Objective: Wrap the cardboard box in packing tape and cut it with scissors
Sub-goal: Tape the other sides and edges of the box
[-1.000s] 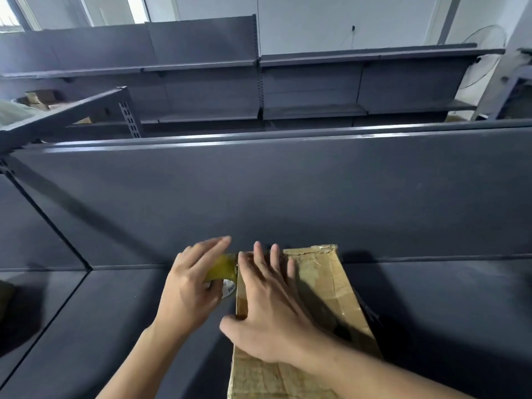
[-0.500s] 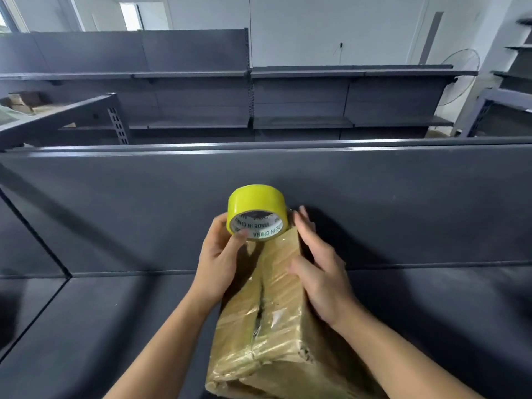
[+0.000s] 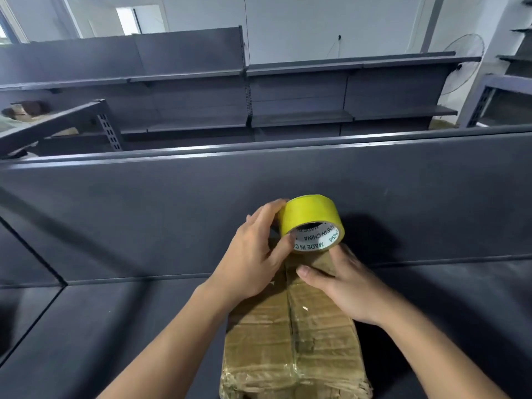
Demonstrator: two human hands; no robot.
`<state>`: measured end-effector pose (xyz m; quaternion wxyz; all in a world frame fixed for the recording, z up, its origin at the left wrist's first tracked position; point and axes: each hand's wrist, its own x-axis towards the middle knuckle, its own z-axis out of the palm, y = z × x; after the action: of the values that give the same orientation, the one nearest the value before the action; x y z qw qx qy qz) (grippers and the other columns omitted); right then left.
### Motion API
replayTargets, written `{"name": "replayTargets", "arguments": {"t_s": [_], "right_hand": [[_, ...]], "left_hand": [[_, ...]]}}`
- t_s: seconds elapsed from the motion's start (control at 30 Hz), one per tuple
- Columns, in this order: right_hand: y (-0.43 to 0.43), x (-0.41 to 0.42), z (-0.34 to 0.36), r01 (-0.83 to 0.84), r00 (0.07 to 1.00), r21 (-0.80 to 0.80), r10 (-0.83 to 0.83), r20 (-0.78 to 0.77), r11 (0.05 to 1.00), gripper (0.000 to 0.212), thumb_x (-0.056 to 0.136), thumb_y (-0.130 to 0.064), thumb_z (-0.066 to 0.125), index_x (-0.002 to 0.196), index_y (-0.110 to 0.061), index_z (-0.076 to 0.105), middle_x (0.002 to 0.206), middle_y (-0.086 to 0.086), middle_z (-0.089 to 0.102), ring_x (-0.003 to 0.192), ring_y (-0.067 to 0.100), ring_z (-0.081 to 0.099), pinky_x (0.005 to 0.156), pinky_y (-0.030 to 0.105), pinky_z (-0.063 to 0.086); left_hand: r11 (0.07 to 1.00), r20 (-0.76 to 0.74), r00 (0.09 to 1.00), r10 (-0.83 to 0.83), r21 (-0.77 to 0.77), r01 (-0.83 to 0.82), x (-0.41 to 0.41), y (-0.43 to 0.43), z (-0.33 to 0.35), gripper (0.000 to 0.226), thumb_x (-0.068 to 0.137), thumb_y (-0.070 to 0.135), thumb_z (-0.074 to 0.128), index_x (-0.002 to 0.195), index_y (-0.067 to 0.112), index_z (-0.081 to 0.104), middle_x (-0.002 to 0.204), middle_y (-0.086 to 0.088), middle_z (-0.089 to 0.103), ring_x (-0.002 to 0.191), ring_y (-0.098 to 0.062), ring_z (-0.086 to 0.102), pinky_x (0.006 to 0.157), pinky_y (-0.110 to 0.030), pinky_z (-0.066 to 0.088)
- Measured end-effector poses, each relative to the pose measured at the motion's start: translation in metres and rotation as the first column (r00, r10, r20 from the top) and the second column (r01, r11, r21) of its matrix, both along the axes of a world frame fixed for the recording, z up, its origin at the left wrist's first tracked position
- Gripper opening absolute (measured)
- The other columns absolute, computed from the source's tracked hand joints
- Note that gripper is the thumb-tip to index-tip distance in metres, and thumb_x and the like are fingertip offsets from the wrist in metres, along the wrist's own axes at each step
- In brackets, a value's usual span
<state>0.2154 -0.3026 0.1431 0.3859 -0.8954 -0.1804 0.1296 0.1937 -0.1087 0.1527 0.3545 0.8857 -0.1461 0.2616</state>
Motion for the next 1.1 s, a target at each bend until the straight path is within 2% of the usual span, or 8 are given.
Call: {"name": "replayTargets", "arguments": {"t_s": [0.07, 0.17, 0.27, 0.43, 0.6, 0.73, 1.0, 1.1], "right_hand": [[-0.002, 0.000, 0.002, 0.002, 1.000, -0.159, -0.003, -0.006, 0.987, 0.084, 0.091, -0.070, 0.048, 0.159, -0.034, 0.015, 0.169, -0.006, 0.013, 0.155, 0.019, 0.011, 0.122, 0.040, 0.020], [-0.002, 0.001, 0.007, -0.010, 1.000, -0.349, 0.016, 0.015, 0.937, 0.084, 0.091, -0.079, 0.031, 0.158, -0.042, -0.003, 0.169, -0.016, -0.010, 0.157, 0.024, -0.006, 0.124, 0.053, 0.014], [-0.003, 0.001, 0.012, 0.002, 0.998, -0.452, 0.029, 0.063, 0.892, 0.087, 0.085, -0.086, 0.021, 0.154, -0.048, -0.017, 0.168, -0.017, -0.010, 0.157, 0.028, -0.003, 0.122, 0.058, 0.015], [-0.010, -0.002, 0.016, 0.012, 0.997, -0.535, 0.031, 0.070, 0.845, 0.085, 0.083, -0.087, 0.012, 0.149, -0.050, -0.027, 0.169, -0.015, 0.001, 0.157, 0.029, 0.003, 0.122, 0.060, 0.011], [-0.018, -0.004, 0.022, -0.009, 1.000, -0.604, 0.021, 0.012, 0.797, 0.079, 0.084, -0.086, 0.003, 0.144, -0.052, -0.034, 0.167, -0.009, 0.023, 0.156, 0.031, 0.009, 0.122, 0.061, 0.008], [-0.010, -0.008, 0.028, -0.037, 0.999, -0.618, 0.049, 0.003, 0.786, 0.077, 0.086, -0.084, 0.003, 0.145, -0.051, -0.034, 0.164, -0.004, 0.032, 0.155, 0.033, 0.012, 0.122, 0.061, 0.006], [0.012, -0.015, 0.028, -0.117, 0.991, -0.640, 0.133, -0.024, 0.760, 0.075, 0.086, -0.084, 0.003, 0.141, -0.053, -0.037, 0.158, 0.002, 0.043, 0.155, 0.036, 0.011, 0.122, 0.063, 0.003], [0.016, -0.015, 0.027, -0.127, 0.988, -0.654, 0.153, -0.018, 0.746, 0.075, 0.086, -0.084, 0.004, 0.142, -0.054, -0.037, 0.163, 0.000, 0.034, 0.156, 0.035, 0.009, 0.121, 0.064, 0.005]], "left_hand": [[0.999, 0.032, 0.999, 0.015, 0.042, -0.016, 0.001, 0.000, 0.000, 0.051, 0.099, 0.035, 0.052, 0.147, 0.020, 0.045, 0.124, 0.003, 0.060, 0.105, -0.011, 0.061, 0.095, -0.028, 0.048], [0.992, 0.060, 0.993, 0.102, 0.064, -0.105, 0.000, -0.002, 0.002, 0.058, 0.097, 0.032, 0.048, 0.153, 0.018, 0.042, 0.098, 0.005, 0.048, 0.076, -0.004, 0.052, 0.072, -0.009, 0.039], [0.981, 0.123, 0.974, 0.189, 0.013, -0.192, 0.001, -0.001, 0.002, 0.058, 0.094, 0.022, 0.048, 0.152, 0.016, 0.046, 0.095, 0.005, 0.041, 0.076, 0.004, 0.047, 0.076, 0.000, 0.034], [0.980, 0.235, 0.953, 0.189, -0.114, -0.166, 0.005, 0.007, 0.005, 0.071, 0.073, -0.011, 0.054, 0.140, 0.011, 0.060, 0.099, -0.005, 0.046, 0.094, 0.000, 0.048, 0.087, -0.008, 0.038], [0.940, 0.267, 0.952, 0.148, -0.337, -0.052, 0.002, 0.038, 0.029, 0.054, 0.064, -0.011, 0.061, 0.105, 0.023, 0.071, 0.091, -0.003, 0.066, 0.080, -0.017, 0.063, 0.070, -0.030, 0.049], [0.995, 0.220, 0.971, 0.097, -0.059, -0.086, -0.017, 0.063, 0.044, 0.038, 0.060, -0.009, 0.071, 0.090, 0.012, 0.079, 0.092, -0.003, 0.070, 0.083, -0.018, 0.069, 0.067, -0.029, 0.053], [0.970, 0.110, 0.988, 0.111, 0.204, -0.131, -0.069, 0.110, 0.040, 0.031, 0.062, -0.004, 0.063, 0.081, 0.015, 0.079, 0.088, 0.001, 0.069, 0.072, -0.015, 0.068, 0.062, -0.030, 0.050], [0.934, 0.065, 0.986, 0.154, 0.315, -0.167, -0.080, 0.123, 0.023, 0.031, 0.063, 0.002, 0.066, 0.086, 0.016, 0.081, 0.093, 0.007, 0.068, 0.075, -0.010, 0.067, 0.067, -0.025, 0.051]]}}
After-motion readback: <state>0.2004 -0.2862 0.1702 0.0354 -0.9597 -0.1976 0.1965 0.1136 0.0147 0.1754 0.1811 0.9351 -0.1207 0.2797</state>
